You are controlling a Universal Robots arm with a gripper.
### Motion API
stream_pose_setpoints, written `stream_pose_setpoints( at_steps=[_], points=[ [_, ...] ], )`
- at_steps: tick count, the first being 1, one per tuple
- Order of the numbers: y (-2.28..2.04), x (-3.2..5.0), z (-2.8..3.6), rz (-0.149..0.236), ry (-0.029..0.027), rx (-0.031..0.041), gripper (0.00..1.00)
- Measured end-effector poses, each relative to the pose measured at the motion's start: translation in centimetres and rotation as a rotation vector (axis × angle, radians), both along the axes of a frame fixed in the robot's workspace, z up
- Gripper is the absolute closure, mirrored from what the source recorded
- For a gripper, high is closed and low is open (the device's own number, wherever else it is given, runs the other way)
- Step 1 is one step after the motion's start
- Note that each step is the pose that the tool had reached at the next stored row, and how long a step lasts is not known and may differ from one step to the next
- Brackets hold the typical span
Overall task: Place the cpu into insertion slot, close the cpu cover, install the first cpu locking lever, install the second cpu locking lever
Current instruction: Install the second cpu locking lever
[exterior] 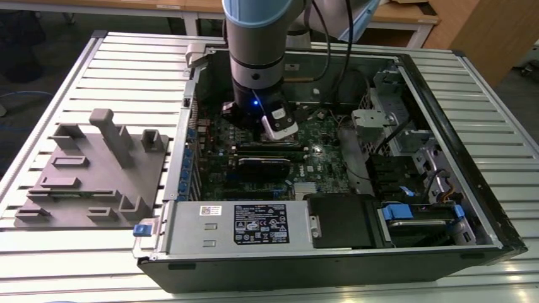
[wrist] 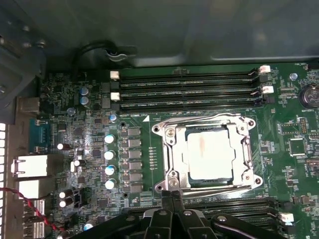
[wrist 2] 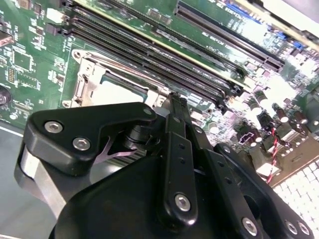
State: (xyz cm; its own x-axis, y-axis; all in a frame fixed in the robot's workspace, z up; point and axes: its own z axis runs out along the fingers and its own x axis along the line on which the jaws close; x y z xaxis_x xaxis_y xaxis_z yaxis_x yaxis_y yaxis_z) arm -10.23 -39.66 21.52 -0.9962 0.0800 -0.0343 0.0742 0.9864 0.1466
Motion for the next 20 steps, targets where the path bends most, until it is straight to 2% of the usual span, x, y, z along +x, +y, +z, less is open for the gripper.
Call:
stream_pose_setpoints(
  at_steps=[6, 8, 12, 20],
  points=[
    [0.01, 0.30, 0.00, 0.000, -0.0001, 0.0000, 0.90],
    [0.15, 0.31, 0.00, 0.000, -0.0001, 0.0000, 0.90],
    [0.72, 0.31, 0.00, 0.000, 0.0000, 0.0000, 0.90],
    [2.27, 0.31, -0.01, 0.000, -0.0001, -0.0001, 0.90]
  ],
)
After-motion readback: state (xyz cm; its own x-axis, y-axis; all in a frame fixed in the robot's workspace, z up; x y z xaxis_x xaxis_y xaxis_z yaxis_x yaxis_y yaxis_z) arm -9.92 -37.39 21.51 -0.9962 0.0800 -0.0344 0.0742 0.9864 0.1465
